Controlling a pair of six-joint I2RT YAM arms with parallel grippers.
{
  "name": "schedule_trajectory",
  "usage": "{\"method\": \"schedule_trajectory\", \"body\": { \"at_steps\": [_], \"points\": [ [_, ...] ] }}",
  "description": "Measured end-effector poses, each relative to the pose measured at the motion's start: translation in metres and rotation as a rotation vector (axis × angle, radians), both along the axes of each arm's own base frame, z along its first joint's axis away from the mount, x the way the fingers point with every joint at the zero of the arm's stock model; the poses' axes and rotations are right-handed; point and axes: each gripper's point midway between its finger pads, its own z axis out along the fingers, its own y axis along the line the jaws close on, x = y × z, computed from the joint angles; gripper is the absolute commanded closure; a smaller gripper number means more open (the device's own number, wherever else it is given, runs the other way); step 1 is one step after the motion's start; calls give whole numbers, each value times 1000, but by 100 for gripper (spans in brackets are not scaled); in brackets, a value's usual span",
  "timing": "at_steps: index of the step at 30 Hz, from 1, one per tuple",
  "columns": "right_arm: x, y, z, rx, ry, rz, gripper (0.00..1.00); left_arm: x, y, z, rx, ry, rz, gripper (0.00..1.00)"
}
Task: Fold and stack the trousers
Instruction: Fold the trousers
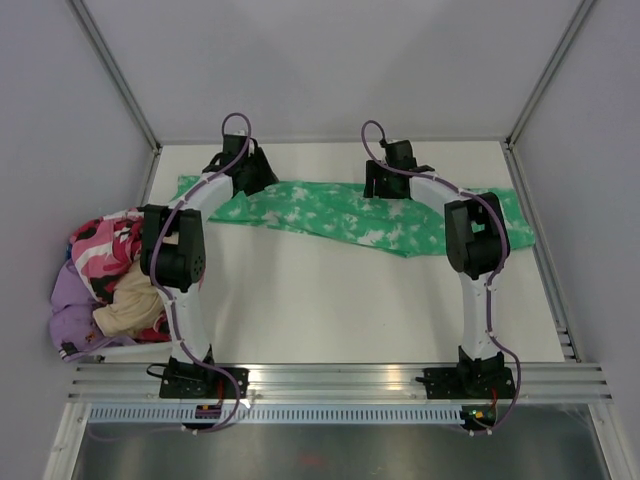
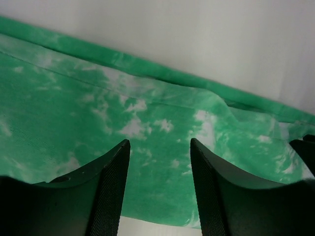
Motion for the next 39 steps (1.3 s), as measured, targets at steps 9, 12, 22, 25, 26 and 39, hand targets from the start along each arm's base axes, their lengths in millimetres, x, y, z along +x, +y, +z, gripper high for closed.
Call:
{"method": "schedule_trajectory", "body": {
  "at_steps": [9, 12, 22, 25, 26, 39],
  "points": [
    [15, -18, -14, -122, -26, -122, 34, -27, -15, -31, 29, 84, -48, 41],
    [20, -23, -14, -133, -33, -189, 34, -27, -15, -31, 29, 84, -47, 41],
    [23, -32, -13, -135, -44, -280, 34, -16, -10, -69, 19, 130, 28, 40],
    [24, -34, -13, -141, -46, -285, 34, -7, -12, -68, 11, 124, 35, 41],
    [24, -35, -13, -141, -46, -286, 34, -4, -12, -67, 8, 122, 36, 41],
    [26, -38, 32, -68, -72, -246, 17, -1, 3, -9, -29, 53, 81, 23]
  ]
}}
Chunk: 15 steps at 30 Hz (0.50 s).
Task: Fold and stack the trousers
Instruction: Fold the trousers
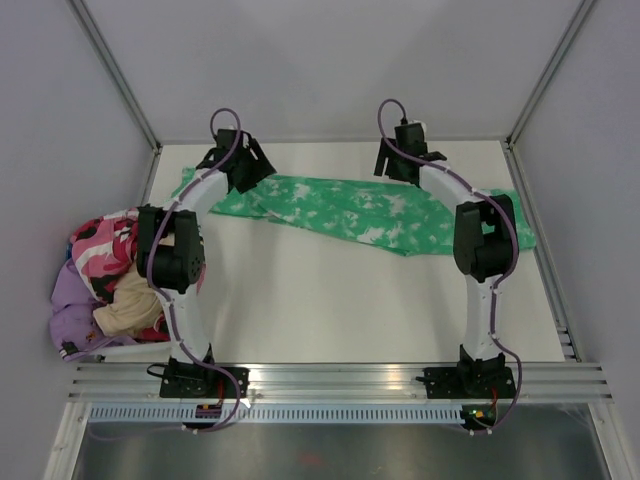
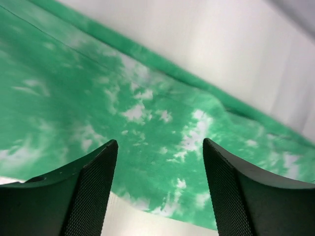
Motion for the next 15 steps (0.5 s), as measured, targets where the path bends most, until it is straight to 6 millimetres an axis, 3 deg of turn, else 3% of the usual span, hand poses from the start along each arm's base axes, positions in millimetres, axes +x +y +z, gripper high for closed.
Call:
{"method": "schedule_trajectory", "body": {
  "at_steps": [4, 6, 8, 10, 12, 13, 15],
  "points": [
    [9, -35, 65, 73, -97, -55, 12, 12, 45, 56, -42, -93, 113, 20],
    [9, -75, 98, 103, -151, -123, 12, 19, 73, 74, -42, -129, 178, 17],
    [1, -128, 117, 114, -183, -223, 12, 23, 104, 81, -39, -139, 254, 16],
    [-19, -188, 120, 101, -181, -353, 11, 20, 129, 76, -60, -109, 325, 15],
    [-48, -244, 108, 72, -144, -494, 11, 15, 150, 70, -95, -76, 389, 14],
    [-63, -262, 97, 59, -110, -548, 11, 14, 159, 66, -108, -65, 420, 13],
    [-90, -277, 74, 46, -41, -614, 11, 11, 175, 61, -128, -45, 471, 11]
  ]
}}
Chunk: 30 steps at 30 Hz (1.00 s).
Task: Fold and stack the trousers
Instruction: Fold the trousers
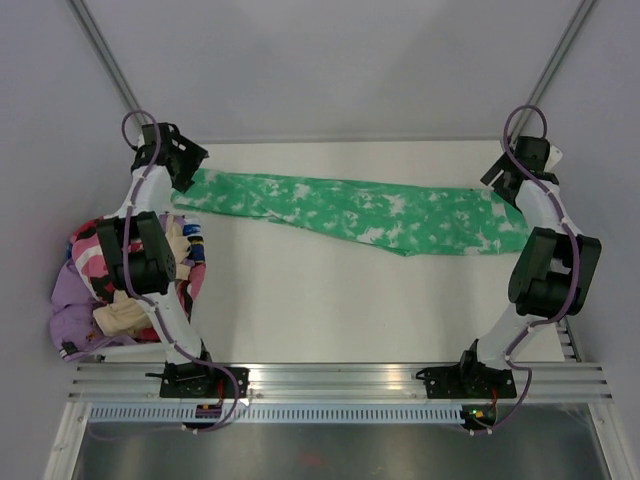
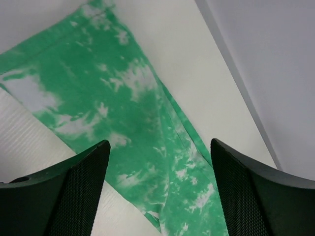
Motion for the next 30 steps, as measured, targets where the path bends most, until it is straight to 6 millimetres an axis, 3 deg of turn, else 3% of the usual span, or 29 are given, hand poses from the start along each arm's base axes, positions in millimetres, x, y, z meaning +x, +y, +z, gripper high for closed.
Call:
{"method": "schedule_trajectory", "body": {
  "at_steps": [3, 7, 15, 20, 23, 26, 29, 30],
  "points": [
    [-24, 10, -29, 30, 80, -10, 11, -5, 17, -10, -36, 34, 75, 0],
    [-31, 28, -45, 77, 108, 6, 12, -12, 37, -22, -49, 77, 195, 0],
    [-23, 35, -42, 119, 66, 15, 12, -20, 84, -69, 35, 219, 368, 0],
    [-18, 36, -37, 129, 46, 10, 12, -30, 87, -107, 15, 302, 435, 1],
    [-13, 35, -30, 128, 26, 9, 12, -33, 88, -117, 6, 323, 470, 4],
    [-9, 34, -24, 127, 9, 7, 12, -32, 89, -117, 2, 316, 491, 10],
    [-8, 34, -23, 128, 4, 6, 12, -28, 91, -120, -3, 315, 510, 36],
    [-7, 34, -23, 129, 4, 5, 12, -25, 92, -121, -4, 309, 512, 51]
  ]
}}
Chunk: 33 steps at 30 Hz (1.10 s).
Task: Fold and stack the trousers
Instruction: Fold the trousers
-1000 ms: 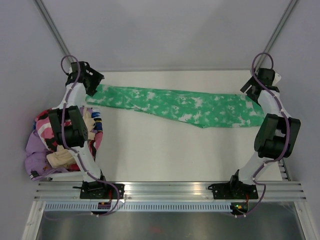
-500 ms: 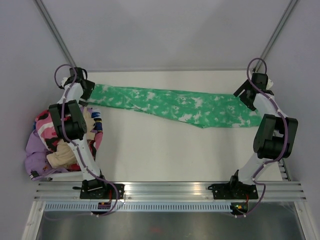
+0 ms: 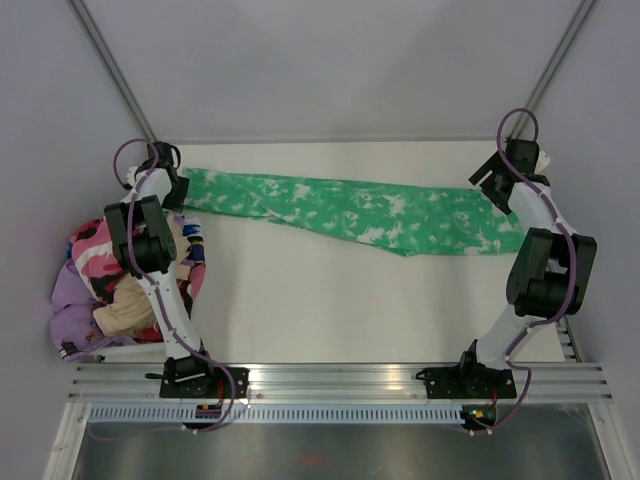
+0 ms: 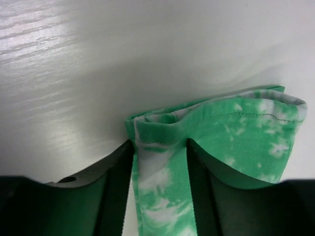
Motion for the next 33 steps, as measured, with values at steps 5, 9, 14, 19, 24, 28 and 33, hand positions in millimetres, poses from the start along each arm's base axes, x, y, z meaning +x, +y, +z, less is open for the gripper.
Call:
{"method": "schedule_trajectory", "body": {
  "at_steps": [5, 9, 14, 19, 24, 28, 33],
  "points": [
    [5, -1, 6, 2, -16, -4, 13, 9, -2, -7, -25, -26, 3, 82],
    [7, 0, 10, 5, -27, 3, 14, 17, -4, -8, -46, -62, -10, 98],
    [6, 28, 9, 44, -51, 116, 16, 23, -4, -6, -18, -116, -63, 98],
    [21, 123, 18, 27, -93, 421, 17, 17, -4, 2, 81, -159, -198, 98],
    [25, 256, 42, 87, -232, 815, 18, 31, -10, 51, 202, -315, -375, 98],
    [31, 335, 46, 99, -308, 1064, 21, 53, -28, 121, 294, -519, -527, 98],
    [46, 420, 26, 52, -341, 1259, 24, 64, -48, 186, 363, -708, -637, 98]
  ]
}}
